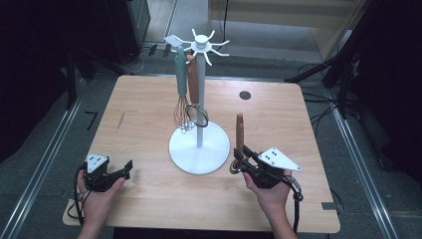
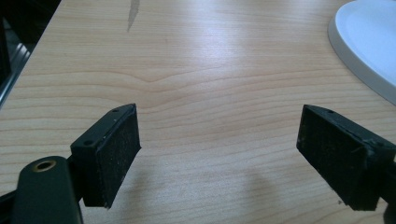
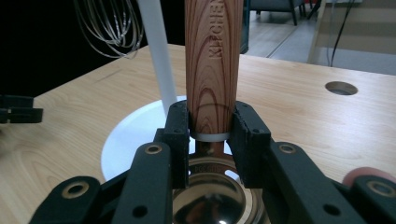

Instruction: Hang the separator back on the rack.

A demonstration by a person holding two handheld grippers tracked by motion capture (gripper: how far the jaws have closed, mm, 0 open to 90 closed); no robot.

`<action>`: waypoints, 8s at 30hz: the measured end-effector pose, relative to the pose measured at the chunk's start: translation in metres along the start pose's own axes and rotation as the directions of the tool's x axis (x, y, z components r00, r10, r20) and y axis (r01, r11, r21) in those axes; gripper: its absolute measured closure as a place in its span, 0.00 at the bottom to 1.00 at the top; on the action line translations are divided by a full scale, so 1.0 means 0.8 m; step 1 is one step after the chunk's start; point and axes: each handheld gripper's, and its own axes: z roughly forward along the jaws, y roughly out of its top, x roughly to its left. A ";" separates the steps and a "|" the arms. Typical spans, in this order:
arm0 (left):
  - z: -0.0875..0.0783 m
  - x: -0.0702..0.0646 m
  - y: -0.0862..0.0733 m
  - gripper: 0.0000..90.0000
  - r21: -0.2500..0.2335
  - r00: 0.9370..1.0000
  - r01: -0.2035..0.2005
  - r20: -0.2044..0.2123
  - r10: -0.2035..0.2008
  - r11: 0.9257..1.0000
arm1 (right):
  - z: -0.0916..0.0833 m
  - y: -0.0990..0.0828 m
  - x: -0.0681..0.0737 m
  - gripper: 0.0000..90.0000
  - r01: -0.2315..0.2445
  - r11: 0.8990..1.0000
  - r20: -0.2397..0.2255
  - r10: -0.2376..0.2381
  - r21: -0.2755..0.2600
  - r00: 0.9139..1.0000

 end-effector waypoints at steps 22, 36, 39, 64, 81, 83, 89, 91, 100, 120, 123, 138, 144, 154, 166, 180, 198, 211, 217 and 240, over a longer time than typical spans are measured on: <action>-0.008 0.000 -0.002 0.00 -0.019 0.998 -0.022 0.065 0.023 1.000 | 0.003 0.053 0.036 0.79 0.026 0.997 -0.030 -0.028 -0.072 0.999; -0.009 -0.004 -0.005 0.00 -0.024 0.998 -0.044 0.048 0.045 0.999 | 0.009 0.077 0.048 0.79 0.026 0.993 -0.041 -0.031 -0.116 0.999; -0.009 -0.004 -0.005 0.00 -0.024 0.998 -0.045 0.048 0.046 0.999 | 0.010 0.083 0.050 0.79 0.031 0.991 -0.042 -0.036 -0.128 0.998; -0.008 -0.003 -0.005 0.00 -0.018 0.998 -0.042 0.048 0.043 0.999 | 0.006 0.118 0.066 0.79 0.062 0.981 -0.040 -0.070 -0.185 0.997; -0.008 -0.004 -0.005 0.00 -0.023 0.998 -0.043 0.045 0.044 0.999 | 0.008 0.129 0.071 0.79 0.072 0.978 -0.052 -0.084 -0.198 0.995; -0.008 -0.004 -0.005 0.00 -0.023 0.998 -0.043 0.045 0.044 0.999 | 0.008 0.131 0.072 0.79 0.077 0.976 -0.051 -0.089 -0.201 0.995; -0.008 -0.004 -0.005 0.00 -0.023 0.998 -0.046 0.048 0.047 0.999 | 0.009 0.135 0.073 0.79 0.081 0.976 -0.047 -0.092 -0.202 0.995; -0.008 -0.004 -0.005 0.00 -0.023 0.998 -0.048 0.048 0.049 0.999 | 0.010 0.137 0.073 0.79 0.082 0.976 -0.044 -0.092 -0.200 0.995; -0.008 -0.004 -0.005 0.00 -0.021 0.997 -0.050 0.049 0.051 0.999 | 0.010 0.145 0.075 0.79 0.091 0.973 -0.041 -0.102 -0.214 0.994; -0.007 -0.004 -0.005 0.00 -0.018 0.997 -0.051 0.051 0.052 0.999 | 0.007 0.162 0.089 0.79 0.105 0.968 -0.034 -0.116 -0.228 0.993; -0.008 -0.004 -0.005 0.00 -0.017 0.997 -0.054 0.052 0.055 0.998 | 0.008 0.164 0.089 0.79 0.105 0.969 -0.026 -0.114 -0.224 0.993; -0.007 -0.005 -0.005 0.00 -0.016 0.997 -0.051 0.050 0.052 0.999 | 0.013 0.169 0.096 0.79 0.133 0.972 0.044 -0.126 -0.194 0.991; -0.008 -0.004 -0.005 0.00 -0.013 0.997 -0.053 0.051 0.054 0.998 | 0.012 0.170 0.095 0.79 0.122 0.974 0.061 -0.113 -0.189 0.992; -0.007 -0.004 -0.005 0.00 -0.009 0.997 -0.055 0.051 0.055 0.998 | 0.014 0.169 0.093 0.79 0.113 0.977 0.039 -0.108 -0.181 0.993; -0.006 -0.004 -0.004 0.00 -0.014 0.997 -0.051 0.052 0.052 0.999 | 0.015 0.161 0.086 0.63 0.091 0.974 -0.038 -0.101 -0.206 0.994; -0.007 -0.005 -0.004 0.00 -0.023 0.997 -0.052 0.049 0.053 0.998 | 0.014 0.126 0.062 0.44 0.062 0.980 -0.011 -0.065 -0.190 0.998; -0.008 -0.006 -0.005 0.00 -0.025 0.997 -0.056 0.047 0.057 0.998 | 0.007 0.069 0.022 0.38 0.024 0.990 0.063 -0.015 -0.140 0.998; -0.008 -0.007 -0.005 0.00 -0.021 0.997 -0.065 0.047 0.066 0.998 | 0.001 0.033 -0.003 0.32 -0.004 0.995 0.096 0.014 -0.103 0.995; -0.008 -0.007 -0.005 0.00 -0.021 0.997 -0.066 0.048 0.067 0.998 | -0.001 0.017 -0.013 0.32 -0.010 0.996 0.116 0.020 -0.084 0.993; -0.007 -0.008 -0.005 0.00 -0.021 0.996 -0.071 0.049 0.072 0.997 | -0.017 -0.030 -0.059 0.31 -0.082 0.996 0.186 0.088 -0.044 0.979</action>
